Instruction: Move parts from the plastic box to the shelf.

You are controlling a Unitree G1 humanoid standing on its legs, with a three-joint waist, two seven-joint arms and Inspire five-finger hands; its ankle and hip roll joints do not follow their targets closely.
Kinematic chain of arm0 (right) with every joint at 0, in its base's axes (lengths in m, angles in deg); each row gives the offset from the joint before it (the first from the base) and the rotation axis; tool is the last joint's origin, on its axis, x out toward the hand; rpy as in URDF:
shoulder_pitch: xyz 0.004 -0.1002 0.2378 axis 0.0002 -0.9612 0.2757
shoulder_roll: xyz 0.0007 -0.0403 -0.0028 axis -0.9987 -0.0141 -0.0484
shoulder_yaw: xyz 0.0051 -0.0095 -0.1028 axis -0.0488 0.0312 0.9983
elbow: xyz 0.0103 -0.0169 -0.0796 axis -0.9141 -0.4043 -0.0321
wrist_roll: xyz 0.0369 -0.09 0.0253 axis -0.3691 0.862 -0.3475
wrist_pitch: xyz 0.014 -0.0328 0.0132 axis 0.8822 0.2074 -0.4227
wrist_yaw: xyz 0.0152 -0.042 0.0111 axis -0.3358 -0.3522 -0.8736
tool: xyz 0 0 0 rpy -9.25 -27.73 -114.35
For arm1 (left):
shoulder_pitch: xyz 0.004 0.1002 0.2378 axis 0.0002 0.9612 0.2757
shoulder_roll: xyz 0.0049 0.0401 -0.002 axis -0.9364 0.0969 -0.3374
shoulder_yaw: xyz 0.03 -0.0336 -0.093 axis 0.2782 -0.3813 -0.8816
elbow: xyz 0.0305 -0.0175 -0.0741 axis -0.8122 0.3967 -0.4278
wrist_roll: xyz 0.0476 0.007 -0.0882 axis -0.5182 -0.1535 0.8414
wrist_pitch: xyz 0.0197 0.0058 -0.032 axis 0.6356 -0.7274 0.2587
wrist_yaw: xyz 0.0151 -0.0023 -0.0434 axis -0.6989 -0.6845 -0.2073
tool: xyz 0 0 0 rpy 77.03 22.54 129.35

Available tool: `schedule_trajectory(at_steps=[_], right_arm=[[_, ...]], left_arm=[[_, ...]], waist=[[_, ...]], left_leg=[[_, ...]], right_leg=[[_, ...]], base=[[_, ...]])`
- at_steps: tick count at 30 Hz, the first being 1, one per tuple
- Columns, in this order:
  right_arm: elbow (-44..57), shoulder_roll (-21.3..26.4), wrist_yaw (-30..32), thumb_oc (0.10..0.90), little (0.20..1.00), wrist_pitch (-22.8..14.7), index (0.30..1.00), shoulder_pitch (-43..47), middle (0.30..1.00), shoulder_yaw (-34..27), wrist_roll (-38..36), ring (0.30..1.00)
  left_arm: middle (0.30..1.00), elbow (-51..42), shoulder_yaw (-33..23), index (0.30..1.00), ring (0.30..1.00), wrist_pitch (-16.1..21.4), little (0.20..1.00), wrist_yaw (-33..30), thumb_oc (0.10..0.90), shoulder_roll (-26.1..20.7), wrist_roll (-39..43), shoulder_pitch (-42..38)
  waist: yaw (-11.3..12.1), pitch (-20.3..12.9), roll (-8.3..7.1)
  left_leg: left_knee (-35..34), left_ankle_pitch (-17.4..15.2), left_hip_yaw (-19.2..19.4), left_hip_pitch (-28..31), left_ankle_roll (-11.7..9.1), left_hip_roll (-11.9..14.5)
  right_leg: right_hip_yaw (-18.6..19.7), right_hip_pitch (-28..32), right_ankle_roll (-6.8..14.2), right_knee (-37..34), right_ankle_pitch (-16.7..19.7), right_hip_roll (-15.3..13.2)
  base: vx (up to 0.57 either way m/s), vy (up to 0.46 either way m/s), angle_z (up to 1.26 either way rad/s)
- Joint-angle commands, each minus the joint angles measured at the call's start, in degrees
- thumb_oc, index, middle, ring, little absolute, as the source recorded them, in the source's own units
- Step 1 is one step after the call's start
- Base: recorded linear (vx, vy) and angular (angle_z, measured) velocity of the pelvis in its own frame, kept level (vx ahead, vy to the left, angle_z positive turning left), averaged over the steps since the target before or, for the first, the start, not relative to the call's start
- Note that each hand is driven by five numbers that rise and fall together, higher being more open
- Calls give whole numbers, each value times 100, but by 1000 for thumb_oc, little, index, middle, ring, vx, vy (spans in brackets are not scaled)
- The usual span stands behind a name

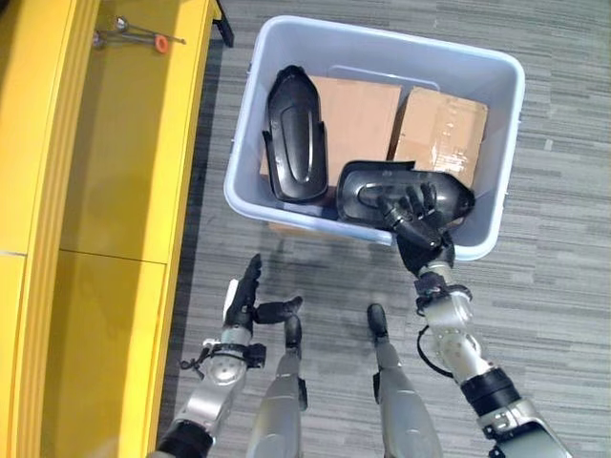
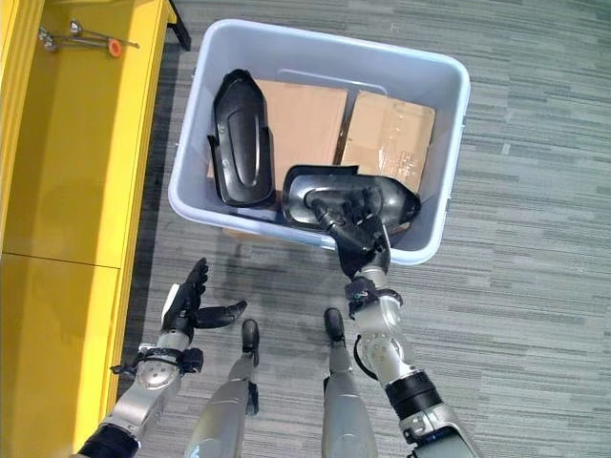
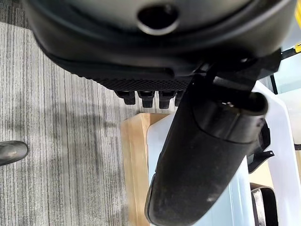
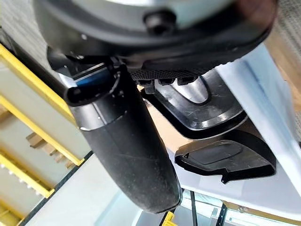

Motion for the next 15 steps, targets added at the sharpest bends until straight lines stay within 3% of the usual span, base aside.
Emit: schedule_trajectory(at_steps=[1, 11, 15], right_arm=[[633, 114, -54, 900, 1000, -608, 1000, 321, 1000, -338, 55, 1000], [172, 343, 84, 900, 1000, -606, 1000, 657, 1000, -491, -322, 1000], [-605, 401, 285, 900, 1000, -580, 1000, 1169, 1000, -667, -656, 1000]], left_arm=[[1000, -508, -120, 1000, 1000, 321, 1000, -88, 900, -140, 155, 125], [1000, -587, -94, 1000, 1000, 281, 1000, -66, 900, -221, 245, 148], [1000, -577, -16, 1000, 1000, 253, 1000, -48, 900, -254, 365, 94]], waist=[[66, -279, -119], [84, -231, -144], [130, -169, -120]], left_leg=[[-3, 62, 155, 211, -247, 396], [9, 35, 169, 186, -236, 376], [17, 28, 160, 166, -230, 363]], right_leg=[[-3, -273, 304, 843, -438, -332], [1, -346, 285, 919, -468, -314], [1, -391, 270, 972, -493, -302]], base=[[0, 0, 0], [0, 0, 0], [0, 0, 0]])
